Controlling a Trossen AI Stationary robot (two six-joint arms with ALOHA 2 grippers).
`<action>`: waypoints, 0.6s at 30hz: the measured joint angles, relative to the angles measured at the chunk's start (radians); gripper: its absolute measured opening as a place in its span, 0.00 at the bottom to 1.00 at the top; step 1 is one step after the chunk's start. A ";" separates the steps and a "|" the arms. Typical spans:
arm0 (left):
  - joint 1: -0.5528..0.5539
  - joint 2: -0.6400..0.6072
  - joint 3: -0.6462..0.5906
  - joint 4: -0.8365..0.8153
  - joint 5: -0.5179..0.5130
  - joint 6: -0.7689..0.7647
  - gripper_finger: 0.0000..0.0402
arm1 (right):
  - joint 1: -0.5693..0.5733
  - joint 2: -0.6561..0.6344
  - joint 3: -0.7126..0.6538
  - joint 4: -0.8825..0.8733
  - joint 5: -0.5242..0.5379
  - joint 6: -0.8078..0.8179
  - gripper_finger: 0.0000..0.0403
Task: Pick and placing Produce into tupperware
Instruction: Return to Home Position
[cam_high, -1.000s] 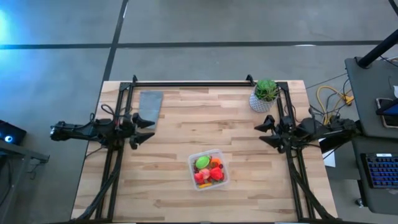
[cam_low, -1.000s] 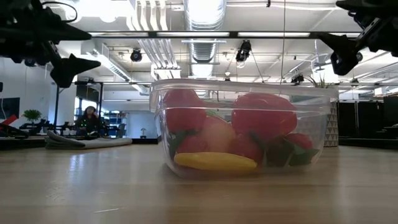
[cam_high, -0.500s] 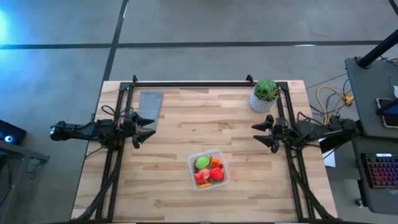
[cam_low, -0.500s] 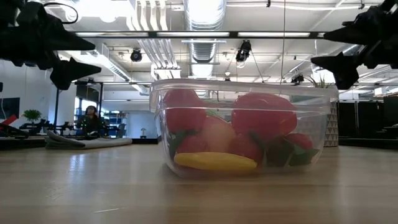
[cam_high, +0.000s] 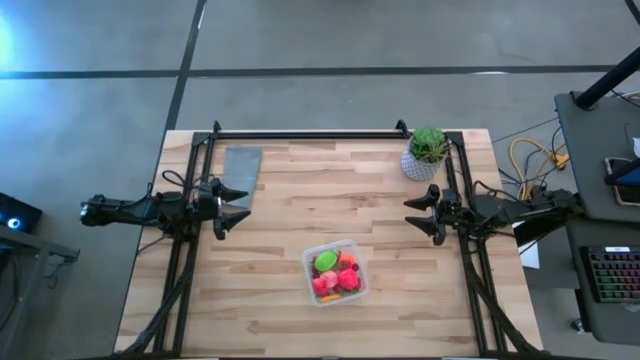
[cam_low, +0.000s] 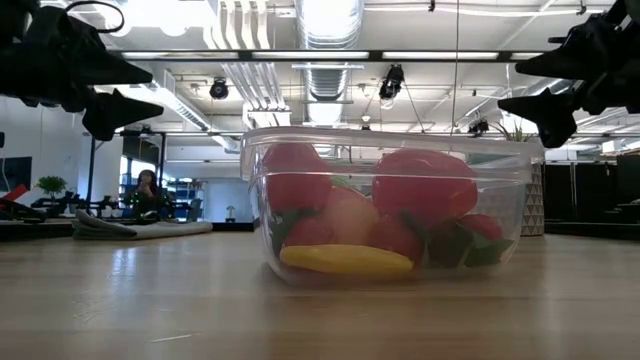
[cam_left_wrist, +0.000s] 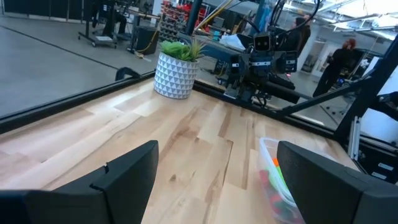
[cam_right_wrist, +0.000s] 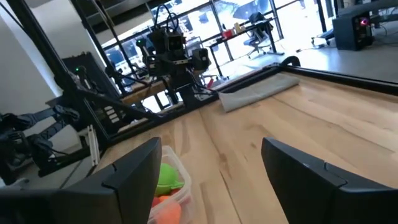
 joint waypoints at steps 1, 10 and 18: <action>0.000 0.000 0.000 0.000 0.000 0.000 0.78 | 0.000 0.000 0.000 0.000 0.000 0.000 0.67; 0.000 0.000 0.000 0.000 0.000 0.000 0.78 | 0.000 0.000 0.000 0.000 0.000 0.000 0.66; 0.000 0.000 0.000 0.000 0.000 0.000 0.78 | 0.000 0.000 0.000 0.000 0.000 0.000 0.67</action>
